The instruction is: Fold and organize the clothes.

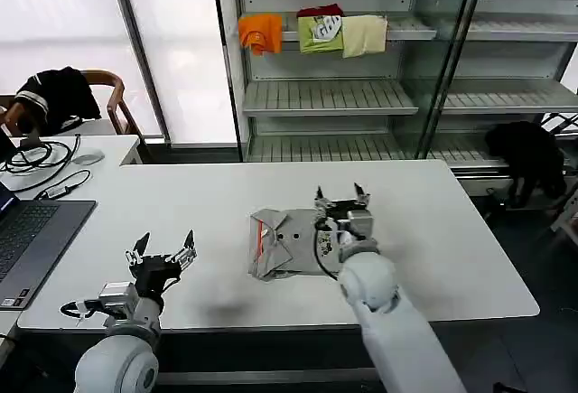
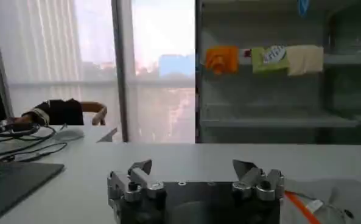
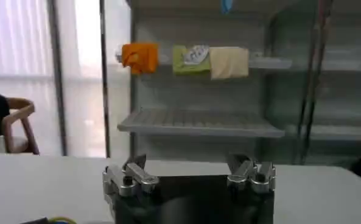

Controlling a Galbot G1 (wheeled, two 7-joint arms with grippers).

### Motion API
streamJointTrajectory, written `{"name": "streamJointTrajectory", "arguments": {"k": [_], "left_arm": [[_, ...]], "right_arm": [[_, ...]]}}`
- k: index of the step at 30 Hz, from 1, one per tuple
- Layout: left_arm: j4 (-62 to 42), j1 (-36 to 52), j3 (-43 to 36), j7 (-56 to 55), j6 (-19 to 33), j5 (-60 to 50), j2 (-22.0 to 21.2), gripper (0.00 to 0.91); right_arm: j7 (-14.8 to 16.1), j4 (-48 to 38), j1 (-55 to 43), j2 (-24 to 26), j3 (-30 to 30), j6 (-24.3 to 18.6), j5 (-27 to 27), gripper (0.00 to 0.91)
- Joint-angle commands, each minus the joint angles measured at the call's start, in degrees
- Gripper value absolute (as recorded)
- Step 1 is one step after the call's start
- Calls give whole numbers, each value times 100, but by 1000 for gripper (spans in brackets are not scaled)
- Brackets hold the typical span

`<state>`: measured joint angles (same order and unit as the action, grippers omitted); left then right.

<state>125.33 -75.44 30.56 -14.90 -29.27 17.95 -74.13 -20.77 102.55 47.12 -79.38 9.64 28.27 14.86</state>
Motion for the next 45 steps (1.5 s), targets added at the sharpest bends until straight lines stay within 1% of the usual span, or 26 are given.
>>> {"name": "streamJointTrajectory", "arguments": {"k": [1, 4, 7, 9, 10, 12, 16, 20, 27, 33, 35, 37, 45], "left_arm": [[-453, 357, 21, 17, 317, 39, -52, 907], [-660, 496, 18, 63, 509, -41, -73, 907], [-783, 581, 9, 81, 562, -53, -119, 907], [-812, 620, 13, 81, 611, -25, -131, 907], [-815, 612, 22, 115, 689, 24, -131, 907], [-696, 499, 21, 312, 571, -249, -96, 907], [-686, 560, -10, 178, 648, -263, -137, 907], [-577, 523, 13, 128, 555, -14, -99, 907], [-480, 441, 1, 113, 535, 24, -120, 907], [-462, 360, 0, 166, 576, 27, -114, 907], [-472, 238, 57, 548, 630, -346, -101, 907], [-471, 205, 73, 694, 711, -720, -118, 907], [-333, 175, 47, 713, 645, -571, -139, 907]], "right_arm": [[-11, 1078, 1508, 1367, 1474, -356, 502, 907], [-20, 1120, 1748, 1425, 1770, -504, 588, 907], [-4, 1236, 1968, 1404, 1990, -506, 732, 907], [-6, 1309, 2069, 1345, 2045, -507, 700, 907], [-6, 1327, 2080, 1325, 2050, -502, 683, 907], [-16, 1386, 2094, 1277, 2052, -479, 652, 907], [-26, 1487, 2119, 1190, 2069, -411, 598, 907], [-29, 1494, 2210, 1125, 2103, -441, 558, 907], [-18, 1475, 2363, 1093, 2089, -572, 489, 907], [-27, 1501, 2430, 1095, 2110, -594, 479, 907], [-22, 1539, 2484, 1099, 2101, -602, 456, 907], [-21, 1558, 2521, 1095, 2099, -610, 428, 907], [9, 1602, 2602, 1091, 2107, -613, 368, 907]]}}
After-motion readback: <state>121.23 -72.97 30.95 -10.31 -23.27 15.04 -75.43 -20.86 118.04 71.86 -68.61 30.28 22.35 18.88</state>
